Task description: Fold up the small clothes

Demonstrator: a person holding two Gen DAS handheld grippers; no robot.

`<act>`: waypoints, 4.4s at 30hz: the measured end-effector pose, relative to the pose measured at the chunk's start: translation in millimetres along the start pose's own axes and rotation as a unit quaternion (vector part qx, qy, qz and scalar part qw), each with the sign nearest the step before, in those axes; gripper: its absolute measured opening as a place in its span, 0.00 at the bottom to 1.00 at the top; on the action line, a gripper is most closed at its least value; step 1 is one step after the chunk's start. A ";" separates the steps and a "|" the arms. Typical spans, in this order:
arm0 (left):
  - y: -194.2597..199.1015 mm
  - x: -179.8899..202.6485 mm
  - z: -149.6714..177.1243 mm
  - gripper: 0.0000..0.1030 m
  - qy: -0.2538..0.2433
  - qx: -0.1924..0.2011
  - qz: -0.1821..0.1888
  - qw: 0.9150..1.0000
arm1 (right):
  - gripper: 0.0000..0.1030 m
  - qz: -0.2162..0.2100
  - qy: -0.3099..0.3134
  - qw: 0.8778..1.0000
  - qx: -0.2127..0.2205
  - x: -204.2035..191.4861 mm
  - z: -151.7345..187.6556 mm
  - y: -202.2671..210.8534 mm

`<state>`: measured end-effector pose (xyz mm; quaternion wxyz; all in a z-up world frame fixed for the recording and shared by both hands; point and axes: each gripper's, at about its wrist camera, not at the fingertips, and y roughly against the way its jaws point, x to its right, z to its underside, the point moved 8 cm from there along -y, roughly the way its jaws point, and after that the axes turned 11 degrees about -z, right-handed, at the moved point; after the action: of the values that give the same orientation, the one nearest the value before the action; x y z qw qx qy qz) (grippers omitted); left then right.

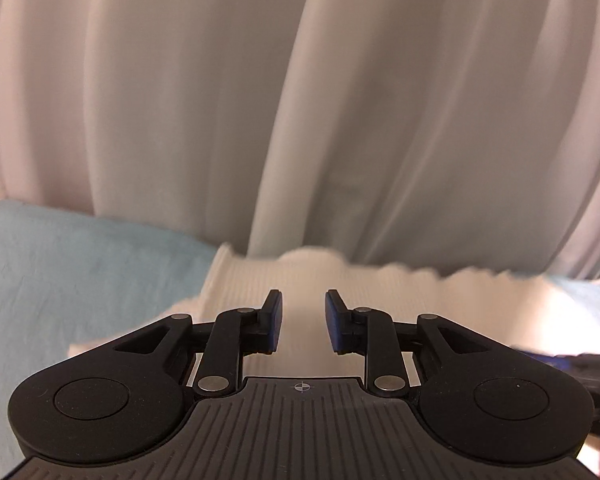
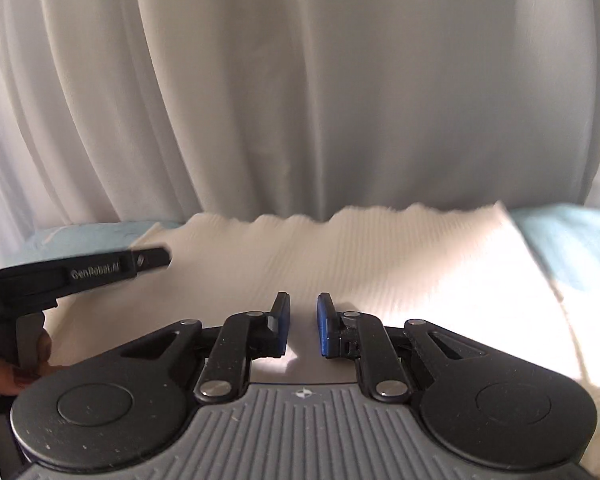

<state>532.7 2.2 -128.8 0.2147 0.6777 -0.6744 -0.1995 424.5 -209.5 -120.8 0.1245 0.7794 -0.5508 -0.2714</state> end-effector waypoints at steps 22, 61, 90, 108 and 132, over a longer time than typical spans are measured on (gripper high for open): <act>13.9 -41.8 12.9 0.18 0.051 -0.026 -0.018 0.998 | 0.00 0.127 0.037 0.991 0.010 33.8 31.9 67.7; 70.3 -122.7 62.2 0.23 0.257 -0.168 0.125 0.944 | 0.01 -0.028 0.024 0.998 -0.044 -123.8 79.4 89.9; 122.1 -5.9 3.0 0.14 0.110 -0.122 0.143 0.976 | 0.04 0.092 -0.135 0.986 0.038 4.9 57.6 166.1; 138.5 26.7 45.4 0.14 0.059 -0.125 0.082 0.987 | 0.05 0.077 -0.150 0.986 0.021 10.7 65.9 158.6; 109.3 -12.8 68.0 0.35 0.102 -0.188 0.073 0.974 | 0.45 -0.180 -0.292 0.934 -0.096 -21.7 27.5 33.9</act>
<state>404.0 13.7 -124.1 0.4202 0.5906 -0.6470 -0.2366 376.9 -198.8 -120.5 -0.0185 0.7362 -0.3841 -0.5568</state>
